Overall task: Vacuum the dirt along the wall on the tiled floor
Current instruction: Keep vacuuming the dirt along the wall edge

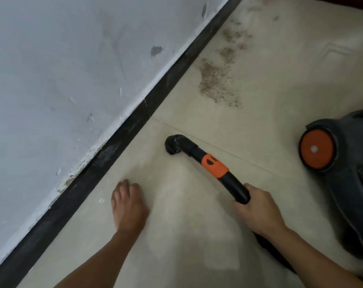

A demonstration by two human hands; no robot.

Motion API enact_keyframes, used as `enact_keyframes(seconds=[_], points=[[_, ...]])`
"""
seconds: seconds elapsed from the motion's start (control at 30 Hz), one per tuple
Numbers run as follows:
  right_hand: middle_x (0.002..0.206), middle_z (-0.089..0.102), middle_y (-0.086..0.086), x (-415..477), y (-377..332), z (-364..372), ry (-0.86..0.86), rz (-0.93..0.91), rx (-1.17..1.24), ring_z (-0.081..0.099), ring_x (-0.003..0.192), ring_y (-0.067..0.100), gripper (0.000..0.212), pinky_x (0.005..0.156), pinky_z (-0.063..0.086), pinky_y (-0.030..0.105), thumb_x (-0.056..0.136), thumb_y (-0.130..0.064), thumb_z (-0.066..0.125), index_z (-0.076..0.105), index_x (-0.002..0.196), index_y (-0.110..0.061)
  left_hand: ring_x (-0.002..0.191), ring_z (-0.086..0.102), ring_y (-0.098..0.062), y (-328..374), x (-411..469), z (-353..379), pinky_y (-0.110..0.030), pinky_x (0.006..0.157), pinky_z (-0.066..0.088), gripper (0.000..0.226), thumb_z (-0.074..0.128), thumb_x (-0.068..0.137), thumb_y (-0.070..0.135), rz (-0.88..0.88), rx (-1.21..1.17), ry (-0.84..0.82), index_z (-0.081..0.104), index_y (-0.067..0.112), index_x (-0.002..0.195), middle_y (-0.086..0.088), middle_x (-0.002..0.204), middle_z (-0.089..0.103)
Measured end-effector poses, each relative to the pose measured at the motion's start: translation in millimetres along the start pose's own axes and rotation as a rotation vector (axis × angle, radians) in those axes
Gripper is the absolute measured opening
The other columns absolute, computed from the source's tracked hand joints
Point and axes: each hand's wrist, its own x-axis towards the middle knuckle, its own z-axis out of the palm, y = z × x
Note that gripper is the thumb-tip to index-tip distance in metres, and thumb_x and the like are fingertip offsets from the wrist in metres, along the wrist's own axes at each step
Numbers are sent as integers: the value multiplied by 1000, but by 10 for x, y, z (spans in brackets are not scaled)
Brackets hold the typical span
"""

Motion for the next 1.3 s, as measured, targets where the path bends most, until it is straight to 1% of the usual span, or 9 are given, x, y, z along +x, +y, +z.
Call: enact_keyframes(seconds=[0.1,0.3,0.37,0.5,0.63,0.8,1.0,1.2,1.3], points=[[66,63,5,-148,335,-195,151,158,90,61,61,24,15,56,50,35,77,-22,71,57,77,-23,117,47,-40,289,219,-18,-52,104,38,30,46,83,10,143,-21,34,61,2,108,-23,123,54],[67,64,12,220,691,-587,407,386,295,64,65,34,16,64,57,45,72,-26,72,60,75,-16,119,42,-35,1246,788,45,-43,103,35,32,49,91,10,191,-156,19,55,1,120,-20,128,49],[64,65,12,460,657,-664,446,377,384,64,58,31,16,59,57,42,71,-26,71,62,73,-14,120,41,-35,1436,1012,85,-42,103,35,33,47,92,13,235,-141,36,54,1,122,-20,131,47],[56,61,10,610,594,-553,348,271,433,55,43,21,8,44,42,24,79,-11,69,62,75,-9,125,37,-36,1621,1402,247,-45,105,32,36,40,95,16,203,-146,60,49,1,127,-22,136,41],[56,61,11,746,682,-552,371,252,421,56,45,25,11,48,47,30,76,-12,70,60,72,-11,127,34,-40,1814,1792,384,-47,109,28,38,38,96,19,105,-136,70,47,-1,127,-26,136,40],[58,60,15,1203,568,-734,394,212,446,54,46,26,12,49,47,33,77,-10,69,58,74,-10,143,17,-39,2030,2059,581,-48,119,9,47,31,98,25,-67,-88,117,38,2,138,-26,152,24],[53,52,7,1049,581,-647,255,249,372,44,46,15,20,43,36,26,74,-5,75,57,67,-8,144,18,-39,2046,1998,603,-49,119,12,50,32,98,29,-78,-55,85,38,6,142,-24,154,25],[56,48,12,1401,528,-1071,299,342,370,45,51,23,21,51,37,32,79,2,71,53,67,2,145,13,-38,2062,2000,537,-48,120,7,52,33,100,29,-111,-44,-3,34,5,145,-24,156,21],[55,53,8,1283,392,-996,247,348,359,49,51,23,15,50,39,33,76,2,73,61,73,-7,143,19,-41,2082,1975,500,-50,117,10,51,34,98,27,-130,-26,-32,39,1,142,-28,153,27]])
